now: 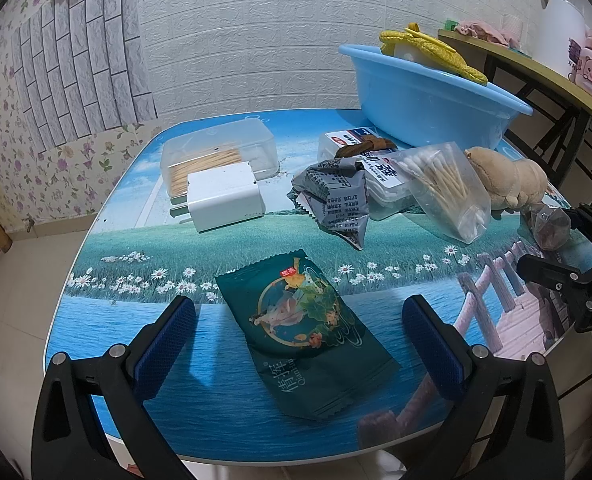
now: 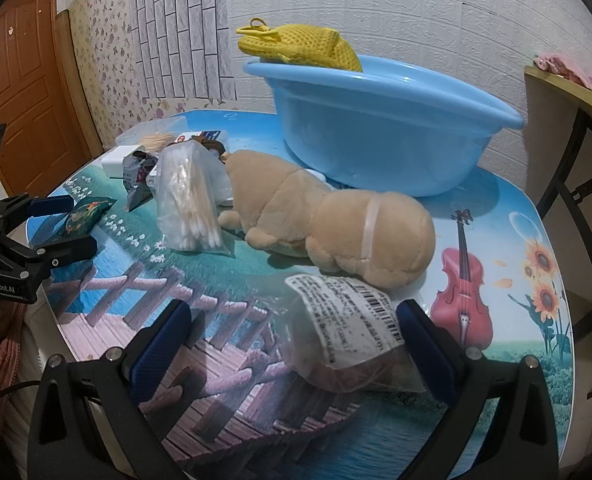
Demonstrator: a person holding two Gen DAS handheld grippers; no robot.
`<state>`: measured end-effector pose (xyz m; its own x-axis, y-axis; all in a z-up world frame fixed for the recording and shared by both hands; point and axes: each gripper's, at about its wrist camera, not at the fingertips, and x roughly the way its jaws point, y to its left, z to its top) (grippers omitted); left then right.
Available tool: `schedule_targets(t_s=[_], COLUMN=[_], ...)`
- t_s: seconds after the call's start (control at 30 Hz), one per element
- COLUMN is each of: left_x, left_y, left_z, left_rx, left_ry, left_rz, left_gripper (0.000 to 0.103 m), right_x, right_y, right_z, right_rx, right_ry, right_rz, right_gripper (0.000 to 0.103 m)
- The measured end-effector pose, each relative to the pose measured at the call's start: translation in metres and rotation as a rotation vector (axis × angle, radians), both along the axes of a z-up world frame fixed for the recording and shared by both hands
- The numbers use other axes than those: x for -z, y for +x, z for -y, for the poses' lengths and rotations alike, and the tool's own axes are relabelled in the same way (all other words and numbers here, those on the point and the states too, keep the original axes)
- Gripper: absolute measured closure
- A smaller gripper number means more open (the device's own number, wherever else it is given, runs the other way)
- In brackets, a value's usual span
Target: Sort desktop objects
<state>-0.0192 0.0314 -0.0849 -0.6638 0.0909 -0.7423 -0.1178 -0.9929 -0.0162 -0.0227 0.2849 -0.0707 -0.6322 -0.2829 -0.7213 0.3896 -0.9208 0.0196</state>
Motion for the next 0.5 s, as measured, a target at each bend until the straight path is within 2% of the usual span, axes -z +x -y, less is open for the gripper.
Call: schedule_targets(t_s=[0.37, 0.43, 0.5], left_x=[0.0002, 0.0004, -0.0011], left_y=[0.0027, 0.0024, 0.0037], left_z=[-0.0003, -0.0003, -0.003], left_rx=[0.005, 0.01, 0.025], left_ry=[0.005, 0.007, 0.005], left_rz=[-0.008, -0.01, -0.02], left_gripper=[0.001, 0.005, 0.016], right_x=[0.0002, 0.0007, 0.0008], right_y=[-0.0002, 0.0003, 0.0001], right_z=[-0.0002, 0.0002, -0.0001], right_rx=[-0.003, -0.005, -0.007], right_ry=[-0.001, -0.001, -0.001], right_rz=[-0.001, -0.001, -0.001], right_gripper=[0.0, 0.0, 0.0])
